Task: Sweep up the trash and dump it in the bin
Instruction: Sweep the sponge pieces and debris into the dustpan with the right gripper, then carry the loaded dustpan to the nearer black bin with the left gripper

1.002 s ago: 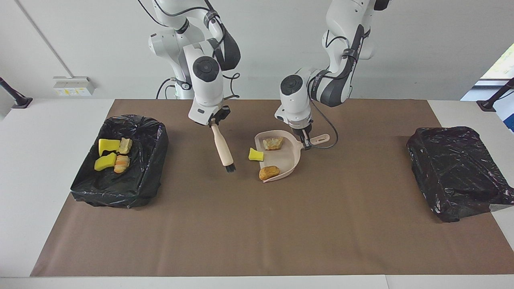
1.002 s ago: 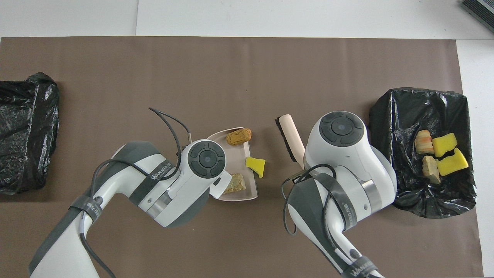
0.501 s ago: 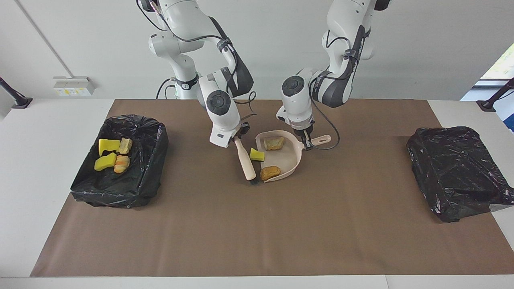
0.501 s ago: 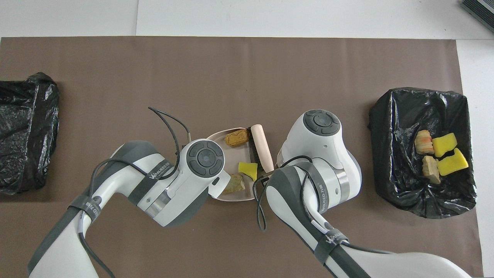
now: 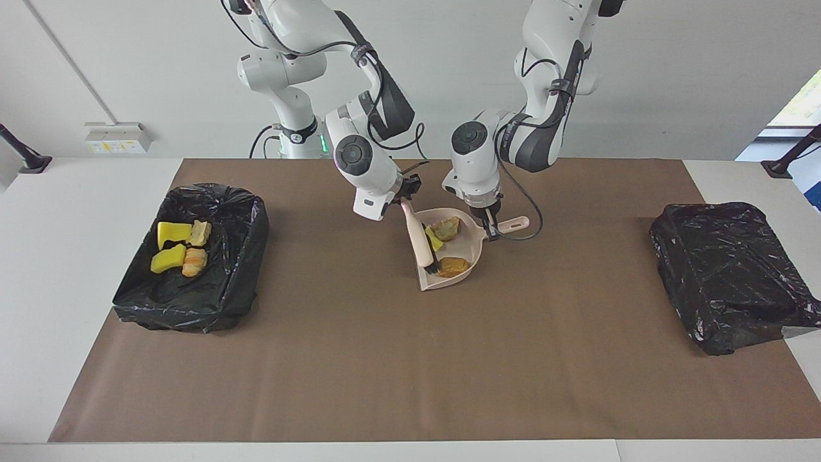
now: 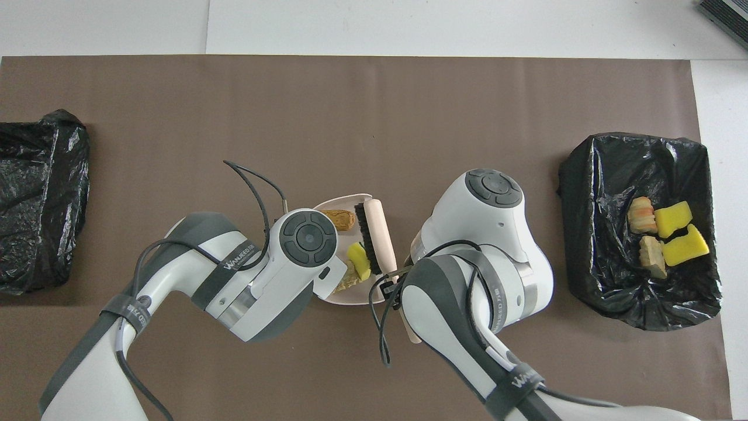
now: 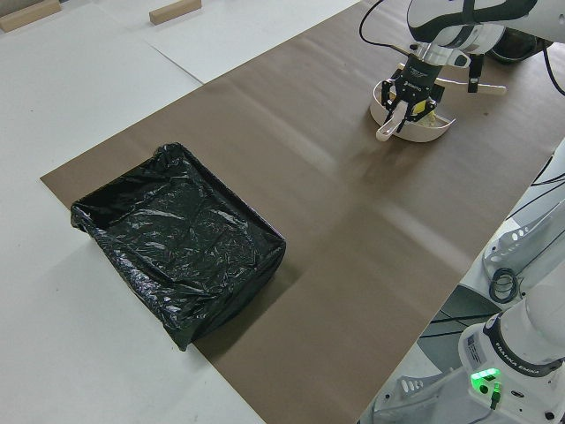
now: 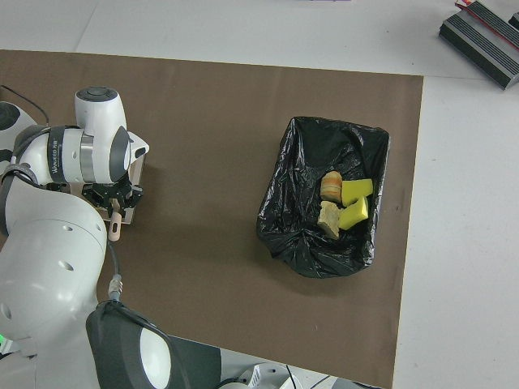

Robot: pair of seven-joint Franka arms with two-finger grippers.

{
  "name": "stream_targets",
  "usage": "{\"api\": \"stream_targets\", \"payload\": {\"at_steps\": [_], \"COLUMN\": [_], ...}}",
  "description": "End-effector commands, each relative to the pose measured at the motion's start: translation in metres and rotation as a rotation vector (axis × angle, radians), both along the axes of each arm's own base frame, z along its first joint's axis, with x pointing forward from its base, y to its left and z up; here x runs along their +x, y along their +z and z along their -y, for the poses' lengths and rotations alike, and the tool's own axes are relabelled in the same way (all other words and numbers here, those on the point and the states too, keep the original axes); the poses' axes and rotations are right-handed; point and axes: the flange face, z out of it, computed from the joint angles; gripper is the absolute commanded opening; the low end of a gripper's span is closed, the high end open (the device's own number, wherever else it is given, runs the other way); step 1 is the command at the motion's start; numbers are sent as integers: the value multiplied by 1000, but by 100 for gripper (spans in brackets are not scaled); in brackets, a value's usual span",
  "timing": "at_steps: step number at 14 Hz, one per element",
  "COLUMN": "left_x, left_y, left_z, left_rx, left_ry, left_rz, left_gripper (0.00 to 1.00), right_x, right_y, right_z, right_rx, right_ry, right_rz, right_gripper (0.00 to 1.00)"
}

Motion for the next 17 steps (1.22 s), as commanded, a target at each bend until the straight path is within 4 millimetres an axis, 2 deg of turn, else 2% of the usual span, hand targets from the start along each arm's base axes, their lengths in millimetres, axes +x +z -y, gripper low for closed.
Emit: {"api": "stream_targets", "payload": {"at_steps": [1,3,5,7,9,10,12,14,16,17], "left_x": [1,2,4,14,24,30,44,59,69,76], "left_y": [-3,-8,-9,-6,3,11,24,39,60,72], "left_z": [-16,-15,-19,-33,-47,-60,-82,-119,-157,-180], "left_rx": [-20,-52,-55,-65,-89,-102,-118,-154,-183,-195], "left_ry": [-19,-56,-87,-102,-127,-124,-158,-197,-147,-134], "left_rz": [20,40,33,23,12,15,14,-5,18,31], "left_gripper": [0,0,0,0,0,0,0,0,0,0], "right_x": [-11,-26,-39,-52,-50,-48,-53,-62,-82,-88], "right_y": [53,73,81,75,57,58,61,63,67,59], "right_z": [31,43,38,36,59,66,61,50,20,-1], "right_rx": [-145,-273,-323,-335,-292,-292,-313,-332,-349,-354], "right_ry": [-55,-114,-175,-175,-127,-131,-162,-191,-214,-228], "right_rz": [46,21,11,11,37,33,28,28,34,41], "right_gripper": [0,0,0,0,0,0,0,0,0,0]}}
